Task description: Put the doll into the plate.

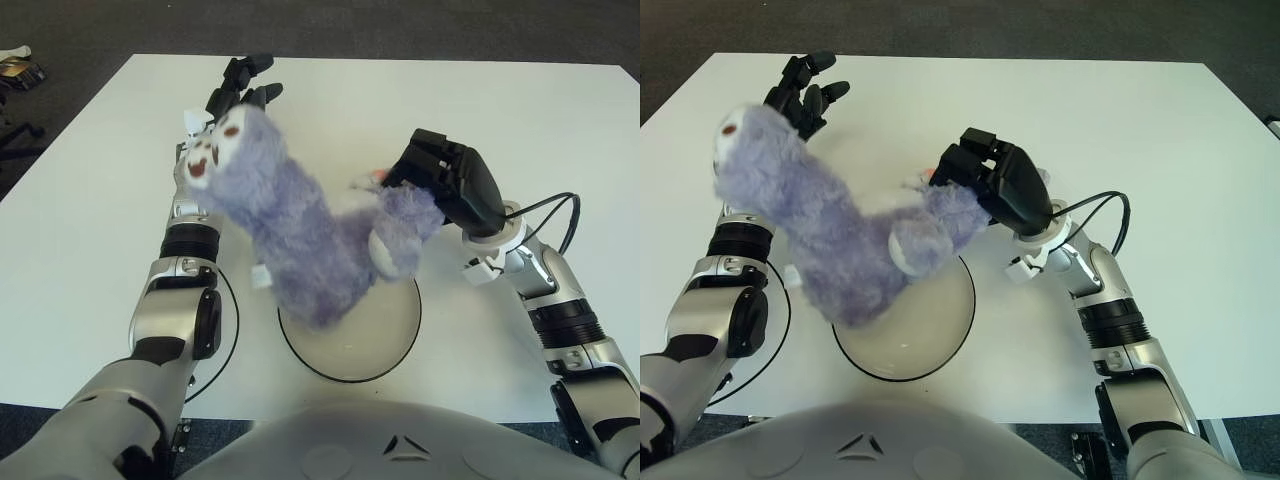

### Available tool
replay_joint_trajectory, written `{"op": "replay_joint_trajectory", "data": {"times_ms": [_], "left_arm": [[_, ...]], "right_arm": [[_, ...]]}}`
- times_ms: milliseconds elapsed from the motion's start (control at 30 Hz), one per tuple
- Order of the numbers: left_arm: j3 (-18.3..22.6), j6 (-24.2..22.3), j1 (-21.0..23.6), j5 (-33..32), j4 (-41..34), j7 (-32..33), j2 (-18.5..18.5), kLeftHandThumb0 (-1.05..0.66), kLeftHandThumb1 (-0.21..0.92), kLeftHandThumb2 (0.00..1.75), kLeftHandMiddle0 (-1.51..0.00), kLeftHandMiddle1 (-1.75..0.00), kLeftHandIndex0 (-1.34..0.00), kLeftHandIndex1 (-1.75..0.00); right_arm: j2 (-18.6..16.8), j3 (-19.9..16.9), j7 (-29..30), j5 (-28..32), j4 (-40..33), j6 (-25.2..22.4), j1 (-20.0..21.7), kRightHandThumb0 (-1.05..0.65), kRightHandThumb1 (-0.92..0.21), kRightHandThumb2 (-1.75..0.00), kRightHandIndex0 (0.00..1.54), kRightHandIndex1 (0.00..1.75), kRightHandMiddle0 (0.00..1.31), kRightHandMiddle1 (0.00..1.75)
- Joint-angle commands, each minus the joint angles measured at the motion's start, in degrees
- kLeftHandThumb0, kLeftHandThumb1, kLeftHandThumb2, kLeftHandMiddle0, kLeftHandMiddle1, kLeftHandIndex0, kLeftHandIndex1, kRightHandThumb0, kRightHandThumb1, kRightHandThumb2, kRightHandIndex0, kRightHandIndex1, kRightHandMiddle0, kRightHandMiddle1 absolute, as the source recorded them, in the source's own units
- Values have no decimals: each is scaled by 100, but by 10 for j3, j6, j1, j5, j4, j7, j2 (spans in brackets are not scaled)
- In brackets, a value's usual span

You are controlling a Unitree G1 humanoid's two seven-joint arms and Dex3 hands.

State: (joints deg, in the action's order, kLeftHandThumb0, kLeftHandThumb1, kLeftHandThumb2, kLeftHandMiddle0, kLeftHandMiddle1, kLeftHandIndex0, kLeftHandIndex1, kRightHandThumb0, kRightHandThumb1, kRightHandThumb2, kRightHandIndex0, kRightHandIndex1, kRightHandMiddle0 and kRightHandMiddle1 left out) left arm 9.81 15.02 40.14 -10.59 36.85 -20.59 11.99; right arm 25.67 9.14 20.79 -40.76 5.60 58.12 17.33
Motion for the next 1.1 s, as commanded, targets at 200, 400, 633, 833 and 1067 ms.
{"op": "replay_joint_trajectory", "data": {"times_ms": [200, 400, 633, 833, 1067], "left_arm": [[0, -1, 15, 0, 2, 4, 0, -55, 86, 63, -21, -69, 0, -98], [1, 1, 15, -2, 4, 2, 0, -54, 85, 65, -21, -71, 0, -100], [0, 3, 16, -1, 5, 1, 0, -54, 85, 66, -21, -72, 0, -98], [1, 6, 17, -2, 9, -2, 0, -55, 85, 67, -22, -72, 0, -99], [2, 9, 18, -4, 13, -3, 0, -55, 84, 66, -21, -72, 0, -100]], "right_arm": [[28, -17, -35, 6, -35, 27, -4, 49, -26, -138, 65, 175, 82, 175], [17, -36, -6, -44, -41, 47, -4, 48, -26, -138, 65, 175, 81, 175], [16, -45, 7, -81, -55, 47, -12, 48, -27, -137, 64, 175, 79, 175], [26, -44, -4, -79, -61, 47, -14, 48, -28, -136, 63, 175, 78, 175], [26, -40, -18, -66, -67, 41, -19, 47, -30, -134, 62, 175, 75, 175]]}}
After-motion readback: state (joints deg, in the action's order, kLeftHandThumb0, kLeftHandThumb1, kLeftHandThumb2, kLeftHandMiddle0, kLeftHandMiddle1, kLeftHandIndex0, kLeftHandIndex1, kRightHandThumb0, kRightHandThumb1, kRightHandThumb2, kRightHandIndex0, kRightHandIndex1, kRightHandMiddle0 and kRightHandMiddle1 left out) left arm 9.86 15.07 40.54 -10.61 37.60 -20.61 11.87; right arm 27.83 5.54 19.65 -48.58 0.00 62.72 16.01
